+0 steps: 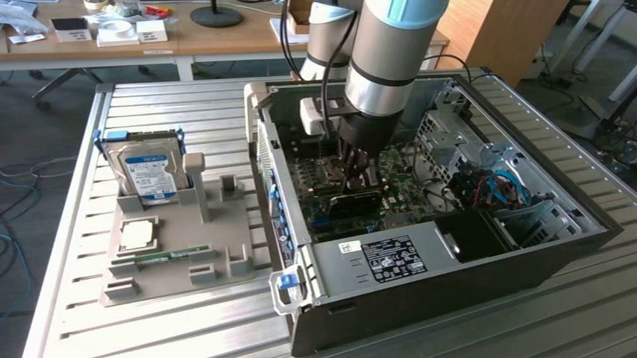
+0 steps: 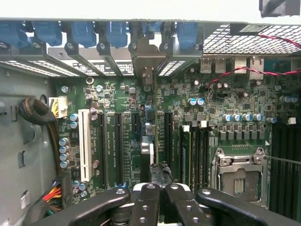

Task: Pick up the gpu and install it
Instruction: 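Press down on the gpu until it lock into place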

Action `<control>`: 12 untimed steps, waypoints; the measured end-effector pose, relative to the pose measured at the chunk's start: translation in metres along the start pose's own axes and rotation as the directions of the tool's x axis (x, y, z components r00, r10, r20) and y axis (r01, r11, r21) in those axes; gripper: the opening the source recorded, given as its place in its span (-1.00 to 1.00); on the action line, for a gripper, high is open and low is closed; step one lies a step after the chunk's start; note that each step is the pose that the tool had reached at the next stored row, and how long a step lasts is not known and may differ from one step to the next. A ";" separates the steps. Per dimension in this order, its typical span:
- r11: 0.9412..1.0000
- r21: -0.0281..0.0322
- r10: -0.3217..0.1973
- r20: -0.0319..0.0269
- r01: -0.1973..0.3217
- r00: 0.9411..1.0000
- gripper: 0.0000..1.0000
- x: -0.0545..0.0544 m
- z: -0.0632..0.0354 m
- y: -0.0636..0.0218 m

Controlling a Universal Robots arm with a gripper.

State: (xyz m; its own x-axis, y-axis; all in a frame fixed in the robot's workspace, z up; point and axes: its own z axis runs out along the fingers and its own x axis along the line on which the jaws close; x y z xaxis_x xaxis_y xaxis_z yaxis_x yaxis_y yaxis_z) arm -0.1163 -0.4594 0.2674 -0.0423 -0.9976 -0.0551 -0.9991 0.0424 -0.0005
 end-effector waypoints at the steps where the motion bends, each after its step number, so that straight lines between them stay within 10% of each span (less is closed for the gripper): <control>1: 1.000 0.000 0.000 0.000 0.000 1.000 -0.79 0.000 0.0000 0.0000; 12: 1.000 0.000 0.000 0.000 0.000 1.000 -0.79 0.000 0.0037 0.0000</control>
State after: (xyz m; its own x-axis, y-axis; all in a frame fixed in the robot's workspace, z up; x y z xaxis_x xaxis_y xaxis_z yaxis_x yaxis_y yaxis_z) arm -0.1163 -0.4594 0.2637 -0.0423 -0.9976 -0.0554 -0.9991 0.0424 -0.0007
